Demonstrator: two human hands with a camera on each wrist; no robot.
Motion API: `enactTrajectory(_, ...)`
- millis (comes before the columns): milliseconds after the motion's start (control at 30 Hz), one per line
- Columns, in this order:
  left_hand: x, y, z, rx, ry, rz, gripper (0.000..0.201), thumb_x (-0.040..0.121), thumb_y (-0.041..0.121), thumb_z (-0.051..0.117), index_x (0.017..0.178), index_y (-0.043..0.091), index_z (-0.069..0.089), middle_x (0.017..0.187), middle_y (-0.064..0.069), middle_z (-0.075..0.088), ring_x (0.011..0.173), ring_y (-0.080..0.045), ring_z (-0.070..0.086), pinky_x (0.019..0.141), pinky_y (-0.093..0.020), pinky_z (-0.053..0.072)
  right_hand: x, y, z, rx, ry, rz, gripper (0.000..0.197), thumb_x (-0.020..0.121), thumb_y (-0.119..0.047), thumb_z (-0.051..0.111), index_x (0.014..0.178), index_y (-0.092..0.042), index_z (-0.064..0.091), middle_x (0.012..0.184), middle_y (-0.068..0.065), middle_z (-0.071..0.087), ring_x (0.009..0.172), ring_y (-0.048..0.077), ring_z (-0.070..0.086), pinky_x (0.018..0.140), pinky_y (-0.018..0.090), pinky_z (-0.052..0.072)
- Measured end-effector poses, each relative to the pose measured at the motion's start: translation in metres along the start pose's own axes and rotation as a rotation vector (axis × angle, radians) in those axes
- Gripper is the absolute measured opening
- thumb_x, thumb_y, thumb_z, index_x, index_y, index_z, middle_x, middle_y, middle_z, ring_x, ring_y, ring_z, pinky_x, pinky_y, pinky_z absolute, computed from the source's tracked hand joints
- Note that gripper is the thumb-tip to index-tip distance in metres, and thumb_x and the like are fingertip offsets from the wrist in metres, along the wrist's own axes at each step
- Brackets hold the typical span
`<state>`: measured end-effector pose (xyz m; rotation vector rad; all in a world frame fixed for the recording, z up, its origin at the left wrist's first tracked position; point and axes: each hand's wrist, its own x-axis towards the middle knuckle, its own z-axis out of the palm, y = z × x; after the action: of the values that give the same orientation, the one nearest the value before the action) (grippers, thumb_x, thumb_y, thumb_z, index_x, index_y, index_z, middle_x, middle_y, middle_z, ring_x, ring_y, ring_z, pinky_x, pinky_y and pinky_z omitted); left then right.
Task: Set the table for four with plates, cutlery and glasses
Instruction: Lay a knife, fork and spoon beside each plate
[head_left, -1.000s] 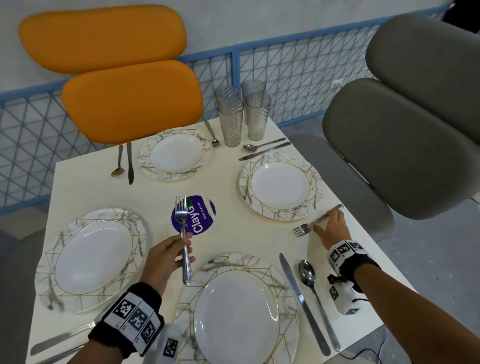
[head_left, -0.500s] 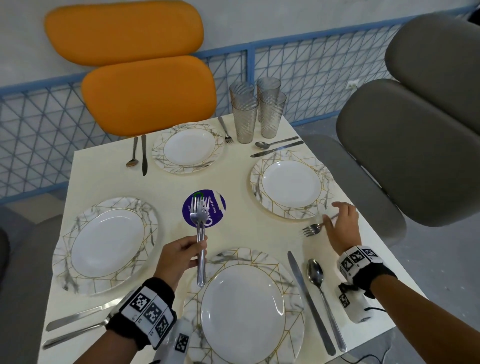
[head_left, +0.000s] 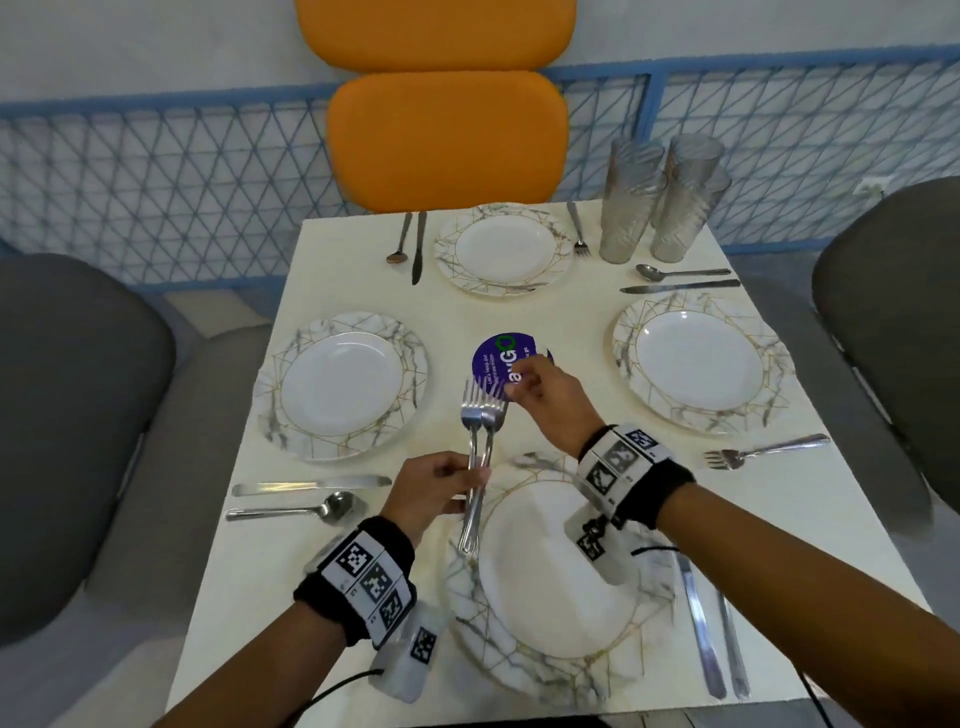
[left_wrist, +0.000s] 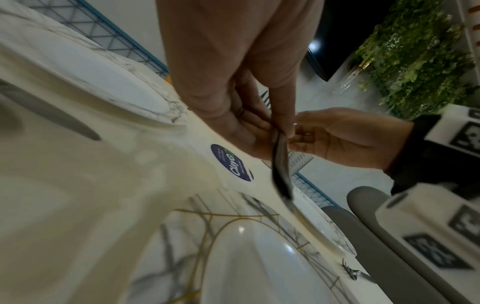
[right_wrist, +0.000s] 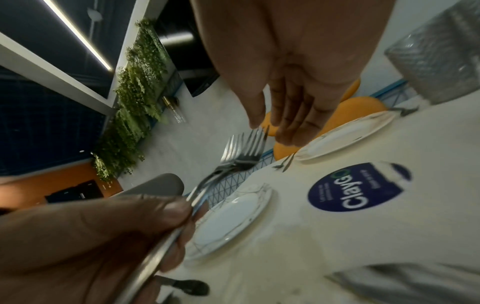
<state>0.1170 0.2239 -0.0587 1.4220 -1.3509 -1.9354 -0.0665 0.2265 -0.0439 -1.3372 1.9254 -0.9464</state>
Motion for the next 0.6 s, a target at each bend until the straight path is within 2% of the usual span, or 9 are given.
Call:
enactTrajectory(33,-0.005,-0.003,-0.007,-0.005,-0.002,-0.003,0.005,0.076,0.007,0.072,0.079,0.005,0.069,0.071,-0.001,0.067,0.067,-0.014,0.064,0.064,-0.026,0.056,0.002,-0.007,0.009,0.045,-0.033,0.031,0.023,0.091,-0.013,0.055,0.110,-0.002,0.056,0.087,0.003,0.056,0.076,0.015,0.051,0.076,0.027,0.044)
enactTrajectory(167,-0.026,-0.015,-0.032,-0.025,0.008,-0.032,0.004,0.078,0.006,0.070,0.079,0.006,0.067,0.068,0.001,0.064,0.064,-0.010,0.062,0.059,-0.022,0.054,-0.004,-0.026,0.042,0.197,-0.193,0.056,0.005,0.089,0.000,0.053,0.090,-0.004,0.056,0.069,-0.003,0.056,0.057,0.010,0.051,0.050,0.013,0.045)
enactTrajectory(267,-0.040,-0.029,-0.058,0.018,0.021,-0.053,0.008,0.080,0.009,0.070,0.087,0.004,0.068,0.072,0.000,0.064,0.066,-0.011,0.062,0.062,-0.023,0.054,-0.014,-0.031,0.062,0.215,-0.247,0.054,0.017,0.087,0.002,0.055,0.076,-0.010,0.057,0.068,-0.001,0.058,0.058,0.011,0.052,0.051,0.013,0.045)
enactTrajectory(300,-0.043,-0.035,-0.067,0.027,0.043,-0.056,0.010,0.080,0.009,0.069,0.088,0.003,0.068,0.073,-0.002,0.064,0.066,-0.014,0.061,0.062,-0.024,0.055,-0.018,-0.030,0.068,0.198,-0.253,0.062,0.015,0.087,0.000,0.057,0.076,-0.011,0.058,0.069,0.001,0.059,0.059,0.011,0.053,0.051,0.010,0.045)
enactTrajectory(367,-0.052,-0.046,-0.086,0.013,0.124,-0.057,0.008,0.080,0.008,0.070,0.085,0.003,0.069,0.070,-0.006,0.063,0.064,-0.019,0.060,0.060,-0.025,0.054,-0.028,-0.030,0.081,0.146,-0.265,0.084,0.004,0.085,-0.003,0.060,0.087,-0.002,0.064,0.076,0.005,0.062,0.066,0.013,0.055,0.058,0.008,0.045)
enactTrajectory(433,-0.060,-0.056,-0.103,0.015,0.202,-0.058,0.008,0.079,0.008,0.070,0.083,0.002,0.069,0.065,-0.008,0.063,0.054,-0.016,0.059,0.050,-0.018,0.048,-0.037,-0.030,0.095,0.096,-0.275,0.088,0.012,0.084,-0.004,0.062,0.093,0.004,0.066,0.082,0.008,0.063,0.076,0.016,0.056,0.067,0.012,0.044)
enactTrajectory(500,-0.068,-0.065,-0.118,-0.020,0.242,-0.073,0.010,0.080,0.007,0.069,0.086,-0.001,0.068,0.065,-0.009,0.063,0.052,-0.014,0.059,0.045,-0.015,0.047,-0.045,-0.032,0.109,0.058,-0.287,0.079,0.013,0.083,-0.003,0.062,0.093,0.004,0.067,0.084,0.012,0.066,0.080,0.016,0.056,0.064,0.005,0.040)
enactTrajectory(567,-0.071,-0.071,-0.134,-0.078,0.288,-0.077,0.015,0.080,0.005,0.068,0.090,-0.005,0.067,0.071,-0.011,0.063,0.062,-0.020,0.061,0.053,-0.019,0.054,-0.049,-0.033,0.120,0.019,-0.315,0.069,0.012,0.083,-0.003,0.063,0.092,0.003,0.068,0.092,0.018,0.070,0.080,0.015,0.057,0.063,0.003,0.039)
enactTrajectory(600,-0.073,-0.073,-0.141,-0.094,0.317,-0.070,0.017,0.081,0.004,0.067,0.092,-0.007,0.066,0.074,-0.012,0.063,0.064,-0.021,0.060,0.056,-0.020,0.056,-0.051,-0.034,0.124,-0.007,-0.341,0.058,0.012,0.082,-0.003,0.063,0.092,0.003,0.068,0.095,0.019,0.071,0.080,0.015,0.058,0.065,0.006,0.041)
